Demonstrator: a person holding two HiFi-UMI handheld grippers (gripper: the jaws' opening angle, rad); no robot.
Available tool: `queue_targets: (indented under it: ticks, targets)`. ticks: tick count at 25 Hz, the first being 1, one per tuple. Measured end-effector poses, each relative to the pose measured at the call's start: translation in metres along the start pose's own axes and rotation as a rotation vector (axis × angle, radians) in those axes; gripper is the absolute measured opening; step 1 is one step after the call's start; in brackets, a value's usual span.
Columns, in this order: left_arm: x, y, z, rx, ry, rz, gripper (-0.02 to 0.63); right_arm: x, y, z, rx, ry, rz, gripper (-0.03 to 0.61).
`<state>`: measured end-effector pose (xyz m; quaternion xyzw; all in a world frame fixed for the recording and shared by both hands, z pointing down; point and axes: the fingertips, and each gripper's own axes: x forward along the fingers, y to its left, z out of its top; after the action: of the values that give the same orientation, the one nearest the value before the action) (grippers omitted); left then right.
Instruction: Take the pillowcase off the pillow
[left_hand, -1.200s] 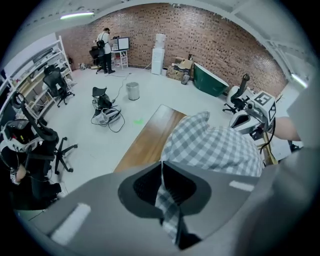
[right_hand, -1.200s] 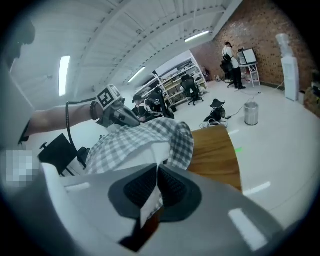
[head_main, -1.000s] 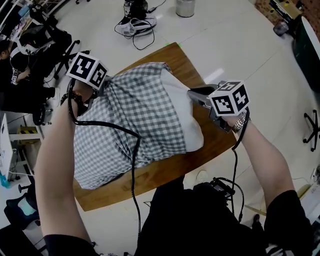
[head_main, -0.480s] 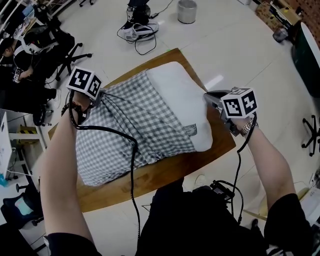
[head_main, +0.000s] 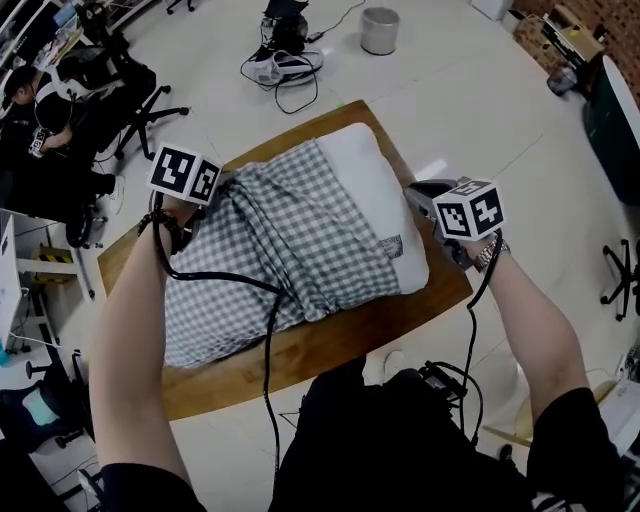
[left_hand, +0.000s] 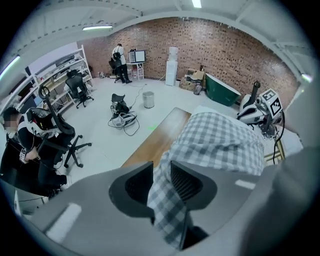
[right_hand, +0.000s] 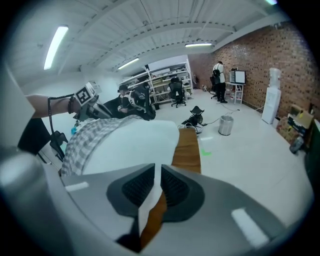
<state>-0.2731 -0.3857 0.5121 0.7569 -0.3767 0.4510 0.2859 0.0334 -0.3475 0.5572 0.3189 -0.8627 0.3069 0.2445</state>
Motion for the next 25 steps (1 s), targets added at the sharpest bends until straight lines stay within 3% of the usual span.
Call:
queue_targets:
  ticks: [3, 7, 12, 25]
  targets:
    - [-0.013, -0.010, -0.002, 0.003, -0.078, 0.028, 0.138, -0.004, 0.007, -0.004, -0.024, -0.011, -0.017, 0.094]
    - [-0.035, -0.027, -0.010, -0.018, -0.169, 0.087, 0.146, -0.013, 0.020, -0.012, -0.073, -0.035, -0.007, 0.112]
    - [-0.054, -0.056, -0.035, -0.075, -0.218, 0.119, 0.161, -0.035, 0.041, -0.025, -0.114, -0.036, 0.020, 0.117]
    - [-0.083, -0.172, -0.113, -0.269, -0.462, 0.124, 0.215, -0.078, 0.080, -0.088, -0.155, -0.021, 0.068, 0.164]
